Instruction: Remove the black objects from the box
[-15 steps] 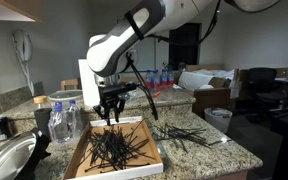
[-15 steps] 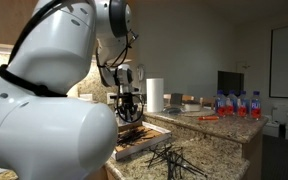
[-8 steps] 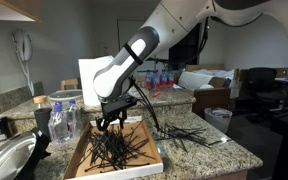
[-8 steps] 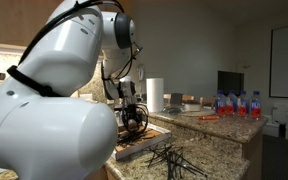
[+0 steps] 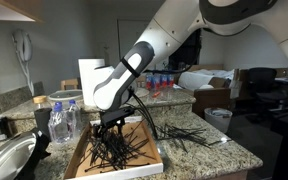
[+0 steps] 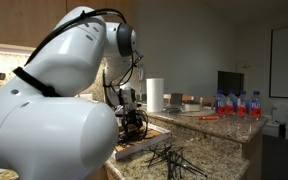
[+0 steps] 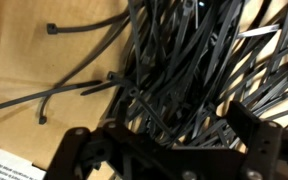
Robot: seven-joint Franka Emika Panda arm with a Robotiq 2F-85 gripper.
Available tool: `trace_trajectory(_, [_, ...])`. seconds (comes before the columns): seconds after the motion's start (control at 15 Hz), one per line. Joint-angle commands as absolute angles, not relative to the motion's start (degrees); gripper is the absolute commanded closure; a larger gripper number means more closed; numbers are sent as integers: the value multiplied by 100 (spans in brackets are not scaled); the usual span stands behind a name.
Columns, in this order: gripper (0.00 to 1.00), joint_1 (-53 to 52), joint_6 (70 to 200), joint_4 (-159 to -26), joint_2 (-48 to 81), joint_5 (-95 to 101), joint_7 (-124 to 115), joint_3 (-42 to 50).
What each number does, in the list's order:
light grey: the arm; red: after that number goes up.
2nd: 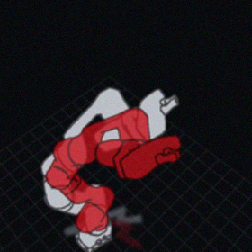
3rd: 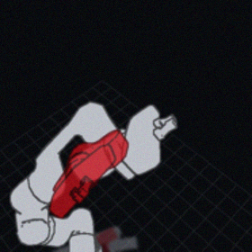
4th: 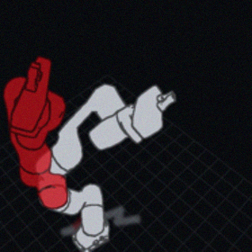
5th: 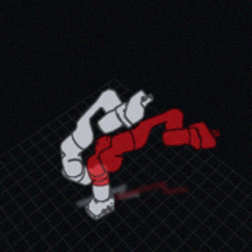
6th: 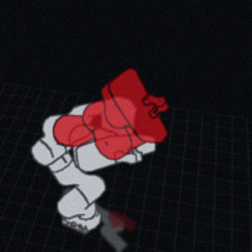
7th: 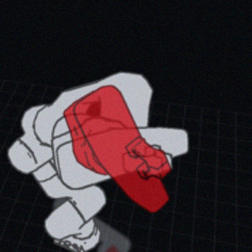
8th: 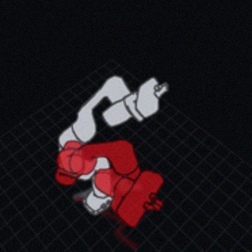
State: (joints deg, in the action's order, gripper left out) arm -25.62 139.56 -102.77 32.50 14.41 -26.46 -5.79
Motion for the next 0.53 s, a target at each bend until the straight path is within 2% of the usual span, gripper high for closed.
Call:
trace_trajectory(0.0, [0,-2664,13985,-10167,3438,1368,-2605,-554])
trace_trajectory(0.2, [1,-2703,13921,-10111,3534,1313,-2559,-576])
trace_trajectory(0.27, [9,-2714,13916,-10106,3546,1303,-2557,-579])
trace_trajectory(0.33, [26,-2719,13917,-10101,3546,1296,-2547,-584])
trace_trajectory(0.47, [38,-2738,13889,-10105,3518,1288,-2542,-588])
